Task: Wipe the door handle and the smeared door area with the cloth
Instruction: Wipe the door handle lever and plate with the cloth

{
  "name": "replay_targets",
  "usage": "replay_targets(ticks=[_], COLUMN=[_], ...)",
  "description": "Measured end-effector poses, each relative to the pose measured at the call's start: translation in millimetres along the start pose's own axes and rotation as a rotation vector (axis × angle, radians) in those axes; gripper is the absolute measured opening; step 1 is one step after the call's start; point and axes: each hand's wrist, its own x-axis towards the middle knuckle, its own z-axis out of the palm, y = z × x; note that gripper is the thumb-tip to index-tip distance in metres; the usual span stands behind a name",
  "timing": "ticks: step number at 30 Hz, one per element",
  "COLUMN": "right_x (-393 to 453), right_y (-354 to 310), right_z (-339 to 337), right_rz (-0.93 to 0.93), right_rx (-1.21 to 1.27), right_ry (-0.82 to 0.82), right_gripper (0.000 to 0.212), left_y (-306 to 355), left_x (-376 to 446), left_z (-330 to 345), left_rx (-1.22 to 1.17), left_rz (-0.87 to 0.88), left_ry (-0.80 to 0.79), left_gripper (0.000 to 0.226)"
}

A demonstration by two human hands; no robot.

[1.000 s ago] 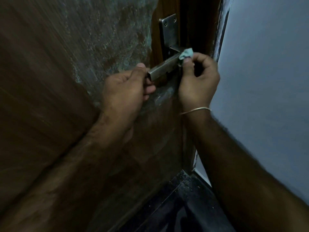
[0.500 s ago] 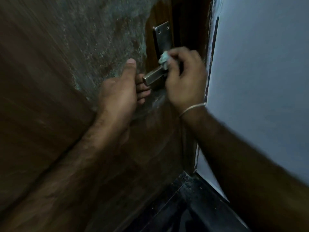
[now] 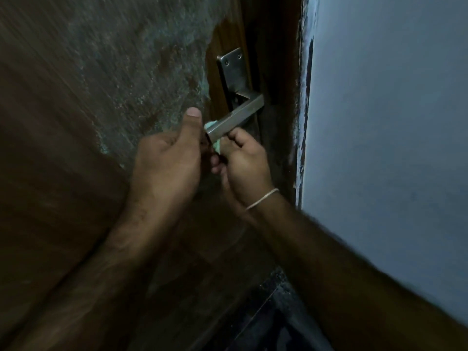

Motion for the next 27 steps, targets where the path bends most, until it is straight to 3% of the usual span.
replay_targets(ticks=[1,4,6,10,15,19,22,25,27], right_x=[3,24,36,36,15,29,24,31,27], right_y=[-2,-10,-7,17,29,24,32,24,20], right_z=[-10,-34,-33,-18,-2,-16,-14,-26,-41], right_rz=[-0.017,-0.138,-0.22,-0.259,-0.447,-0.434,-0.475,-0.304,-0.137], right_rx=[-0.046,-0.089,-0.208,-0.363,-0.556,-0.555,-0.623,-0.465,-0.337], right_ry=[0.045,0.448,0.539,0.509,0.185,0.39,0.363,0.366,0.215], right_gripper=[0.018,0.015,0.015,0.005,0.009,0.008,0.009,0.012,0.019], left_y=[-1,-7,-10,-13,-19,-21,-21,-27,-36], left_x=[0,3,5,6,11,12,13,14,15], left_z=[-2,-4,1,12,8,7,4,2,5], left_rx=[-0.004,-0.06,-0.133,-0.207,-0.157,-0.102,-0.101,-0.107,-0.098], left_rz=[-0.02,-0.109,-0.147,-0.155,-0.012,0.049,0.061,0.036,-0.029], left_ry=[-0.006,-0.034,-0.036,-0.056,-0.052,-0.018,-0.039,0.001,0.011], left_gripper=[0.05,0.049,0.042,0.032,0.035,0.022,0.021,0.023,0.018])
